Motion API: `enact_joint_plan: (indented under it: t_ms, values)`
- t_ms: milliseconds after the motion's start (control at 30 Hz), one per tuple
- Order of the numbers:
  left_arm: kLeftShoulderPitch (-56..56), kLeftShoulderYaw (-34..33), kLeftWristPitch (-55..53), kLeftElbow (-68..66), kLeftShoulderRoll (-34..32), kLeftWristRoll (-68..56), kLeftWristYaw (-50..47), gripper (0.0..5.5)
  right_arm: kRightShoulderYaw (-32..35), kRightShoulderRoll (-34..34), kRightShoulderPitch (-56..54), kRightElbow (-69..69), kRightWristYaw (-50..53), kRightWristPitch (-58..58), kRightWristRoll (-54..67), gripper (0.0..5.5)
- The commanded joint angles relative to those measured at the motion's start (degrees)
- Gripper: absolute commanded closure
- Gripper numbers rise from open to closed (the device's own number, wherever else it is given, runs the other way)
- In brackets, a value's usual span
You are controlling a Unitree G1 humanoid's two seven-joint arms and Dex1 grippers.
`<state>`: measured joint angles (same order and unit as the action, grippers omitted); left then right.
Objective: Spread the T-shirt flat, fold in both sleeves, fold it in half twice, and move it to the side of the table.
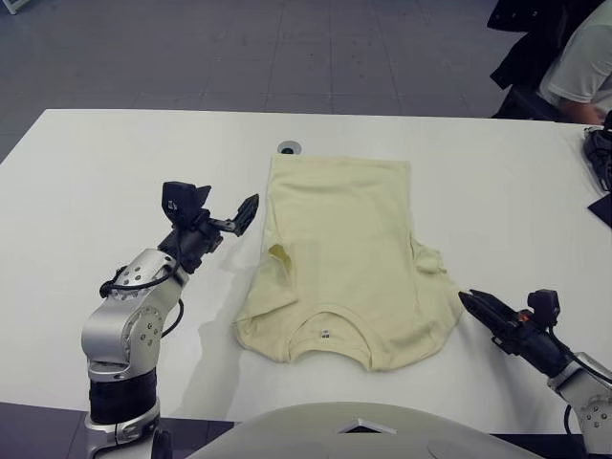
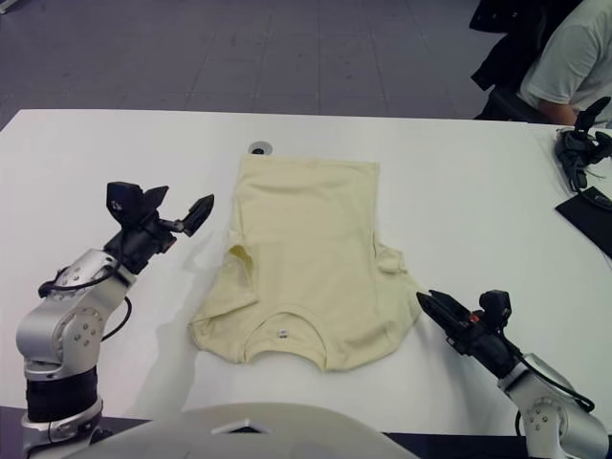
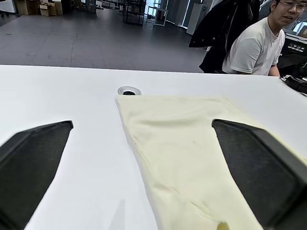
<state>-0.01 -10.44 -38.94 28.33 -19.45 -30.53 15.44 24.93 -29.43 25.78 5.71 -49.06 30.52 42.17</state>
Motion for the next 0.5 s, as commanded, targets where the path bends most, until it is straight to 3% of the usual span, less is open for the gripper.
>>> enact_joint_plan:
  t_ms: [33,333,500]
  values:
    - [0.26,-0.45,0.23,0.51,-0.88,0.67,-0.03,0.1,-1.18,0.45,1.45,-1.09,0.84,1.04,-1.36,4.09]
    - [1.3,-0.51,0.44,0.68,-0.26,0.58,-0.42,0.1,-0.23,0.85,-0.78,-1.16,0.67,0.03,0.4,5.46]
    - [1.64,-0.6,0.37,1.04,-0.12,0.42,-0.68,0.1,-2.28,1.28,-0.31,3.23,0.26,1.1,1.77,5.48]
